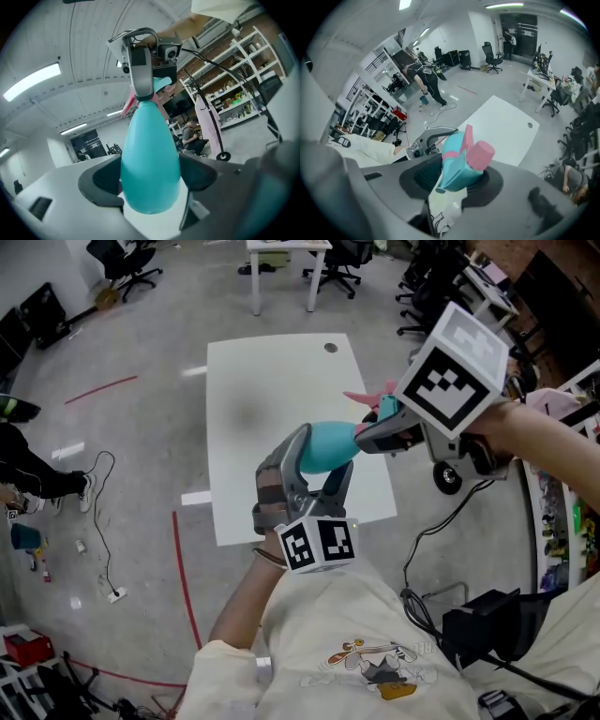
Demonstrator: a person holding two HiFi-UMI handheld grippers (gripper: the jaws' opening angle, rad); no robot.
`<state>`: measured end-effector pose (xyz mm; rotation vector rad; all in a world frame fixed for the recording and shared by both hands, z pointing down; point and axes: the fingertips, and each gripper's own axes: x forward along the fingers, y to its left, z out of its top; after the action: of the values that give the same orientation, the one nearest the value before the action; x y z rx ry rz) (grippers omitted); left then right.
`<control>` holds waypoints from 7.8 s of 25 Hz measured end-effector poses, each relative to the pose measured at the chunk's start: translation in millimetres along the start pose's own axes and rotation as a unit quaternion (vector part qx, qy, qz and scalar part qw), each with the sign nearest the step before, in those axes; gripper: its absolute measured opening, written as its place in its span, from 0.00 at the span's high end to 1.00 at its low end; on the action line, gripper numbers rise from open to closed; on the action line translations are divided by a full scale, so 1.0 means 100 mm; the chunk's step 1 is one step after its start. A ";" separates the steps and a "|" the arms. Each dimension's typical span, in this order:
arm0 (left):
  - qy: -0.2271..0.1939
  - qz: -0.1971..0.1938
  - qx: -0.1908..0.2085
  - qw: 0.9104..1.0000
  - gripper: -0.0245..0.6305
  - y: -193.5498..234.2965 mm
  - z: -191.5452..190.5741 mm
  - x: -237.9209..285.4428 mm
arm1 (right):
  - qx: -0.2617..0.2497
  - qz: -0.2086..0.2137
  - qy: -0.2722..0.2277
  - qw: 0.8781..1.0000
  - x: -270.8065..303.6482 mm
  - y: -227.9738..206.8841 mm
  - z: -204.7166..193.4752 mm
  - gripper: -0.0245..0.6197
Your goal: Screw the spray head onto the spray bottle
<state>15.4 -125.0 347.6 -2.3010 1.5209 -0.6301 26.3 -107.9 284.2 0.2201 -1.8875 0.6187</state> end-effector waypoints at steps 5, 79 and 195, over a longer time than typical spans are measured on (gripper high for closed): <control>-0.017 0.003 -0.009 1.000 0.37 0.04 0.02 0.02 | -0.016 -0.011 -0.004 1.000 -0.03 0.00 0.04 0.75; 0.030 -0.261 -0.063 0.963 0.37 -0.37 0.21 -0.11 | -0.606 -0.145 0.211 0.753 -0.09 -0.07 -0.35 0.75; -0.108 -0.105 -0.107 0.983 0.37 0.06 0.05 -0.05 | -0.125 0.037 0.010 0.991 -0.82 0.09 -0.06 0.71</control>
<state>12.0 -122.4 339.3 -2.6157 1.3126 -0.2627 59.9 -108.9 208.3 -0.0172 -1.9385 0.4263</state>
